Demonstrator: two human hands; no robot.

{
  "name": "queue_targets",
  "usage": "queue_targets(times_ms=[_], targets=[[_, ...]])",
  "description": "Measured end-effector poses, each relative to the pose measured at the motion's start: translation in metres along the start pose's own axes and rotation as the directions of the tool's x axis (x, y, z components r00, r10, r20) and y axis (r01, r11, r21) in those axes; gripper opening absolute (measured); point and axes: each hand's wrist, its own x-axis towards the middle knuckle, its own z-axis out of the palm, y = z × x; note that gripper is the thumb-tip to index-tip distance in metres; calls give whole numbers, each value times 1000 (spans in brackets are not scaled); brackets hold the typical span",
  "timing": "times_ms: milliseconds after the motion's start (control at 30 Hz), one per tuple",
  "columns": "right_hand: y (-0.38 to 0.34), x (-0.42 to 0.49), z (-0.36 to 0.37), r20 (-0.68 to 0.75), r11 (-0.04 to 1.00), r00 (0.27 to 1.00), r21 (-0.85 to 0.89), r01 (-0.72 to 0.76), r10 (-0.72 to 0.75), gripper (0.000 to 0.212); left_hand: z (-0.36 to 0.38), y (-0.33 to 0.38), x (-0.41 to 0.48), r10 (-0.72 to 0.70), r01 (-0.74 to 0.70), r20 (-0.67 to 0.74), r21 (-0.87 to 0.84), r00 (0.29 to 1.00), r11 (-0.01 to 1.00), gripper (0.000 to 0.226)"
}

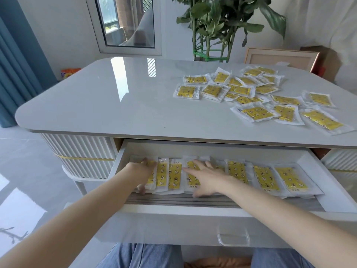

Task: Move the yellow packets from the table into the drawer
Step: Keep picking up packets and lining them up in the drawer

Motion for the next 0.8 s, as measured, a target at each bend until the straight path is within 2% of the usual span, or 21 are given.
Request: queue_targets(times_ms=[200, 333, 400, 467, 600, 800], targets=[[8, 1, 1, 27, 992, 992, -1, -123, 123, 97, -3, 3, -6, -6, 6, 5, -16, 1000, 1000, 118], [10, -2, -2, 76, 991, 989, 10, -131, 130, 107, -10, 13, -14, -3, 4, 14, -61, 1000, 998, 125], [10, -6, -6, 70, 992, 991, 46, -115, 112, 105, -13, 13, -18, 47, -50, -36, -92, 998, 994, 121], [11, -12, -13, -5, 989, 996, 113, -92, 93, 94, -17, 13, -25, 97, -119, -141, -152, 985, 981, 106], [16, -32, -29, -242, 956, 968, 295, 3, 71, 53, -30, 19, -46, 108, -209, -361, -253, 926, 945, 69], [30, -69, -56, -432, 870, 893, 481, 111, 125, 27, -53, 26, -89, 83, -382, -581, -414, 810, 826, 48]])
